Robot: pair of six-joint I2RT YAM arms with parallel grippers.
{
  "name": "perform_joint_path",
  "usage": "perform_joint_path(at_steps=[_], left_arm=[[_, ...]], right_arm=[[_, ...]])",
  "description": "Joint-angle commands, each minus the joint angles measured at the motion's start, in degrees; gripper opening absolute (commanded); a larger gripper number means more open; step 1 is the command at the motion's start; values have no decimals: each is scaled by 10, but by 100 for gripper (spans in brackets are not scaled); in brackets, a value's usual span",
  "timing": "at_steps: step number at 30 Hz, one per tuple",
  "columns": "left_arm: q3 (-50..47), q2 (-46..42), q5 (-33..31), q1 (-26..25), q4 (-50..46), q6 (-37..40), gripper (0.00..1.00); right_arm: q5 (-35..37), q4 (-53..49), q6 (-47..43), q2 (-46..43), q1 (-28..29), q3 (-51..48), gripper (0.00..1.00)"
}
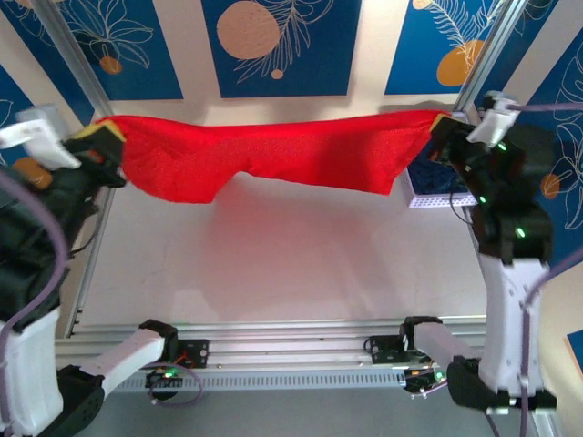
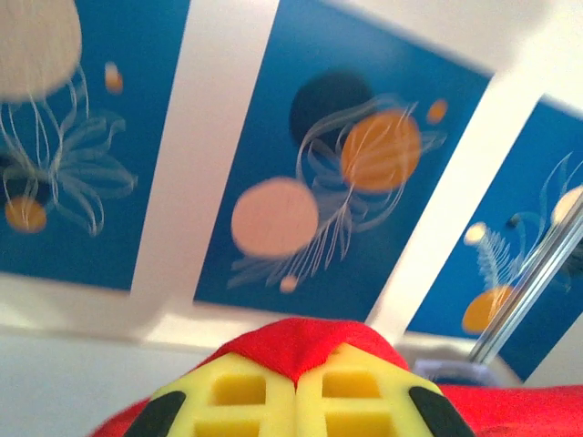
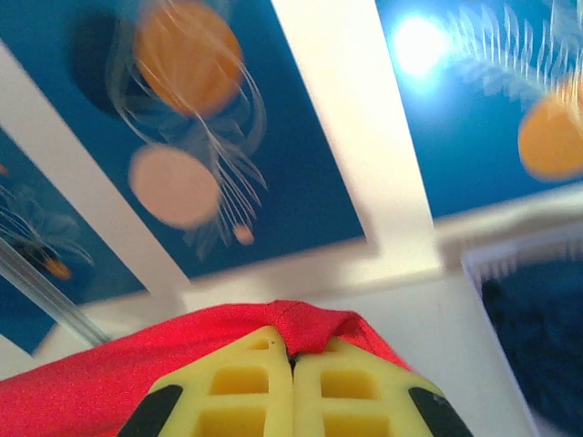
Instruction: Fold the inside-out t-shirt
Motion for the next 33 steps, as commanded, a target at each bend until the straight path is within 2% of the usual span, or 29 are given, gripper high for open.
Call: perform_joint_path(at_steps=[1, 4, 9, 15, 17, 21, 25, 28, 29, 30, 31, 33], left_arm=[[105, 15, -16, 4, -38, 53, 0], [181, 39, -32, 3, -50, 73, 0], [275, 107, -107, 3, -61, 115, 0], [321, 234, -167, 6, -60, 164, 0], [308, 277, -143, 31, -58, 155, 0], [223, 345, -83, 79, -2, 128, 0], [198, 472, -44, 104, 41, 118, 0], [257, 613, -19, 116, 52, 109, 0], [296, 670, -17, 119, 51, 105, 2], [344, 728, -11, 123, 50, 99, 8], [415, 800, -1, 128, 43, 89, 18], [573, 936, 23, 138, 26, 61, 37]], right_arm=[[20, -39, -16, -26, 4, 59, 0], [20, -60, -22, -38, 4, 116, 0], [22, -74, -33, -38, 3, 183, 0], [34, -46, -47, 3, 2, 162, 0], [38, -18, -53, 29, 3, 121, 0], [45, 64, -57, 100, 8, 34, 0], [59, 160, -57, 228, 22, -23, 0], [74, 209, -55, 374, 35, -1, 0], [80, 217, -57, 438, 38, 26, 4], [91, 217, -55, 497, 42, 58, 6], [101, 196, -52, 572, 43, 121, 9], [121, 112, -41, 713, 42, 275, 26]])
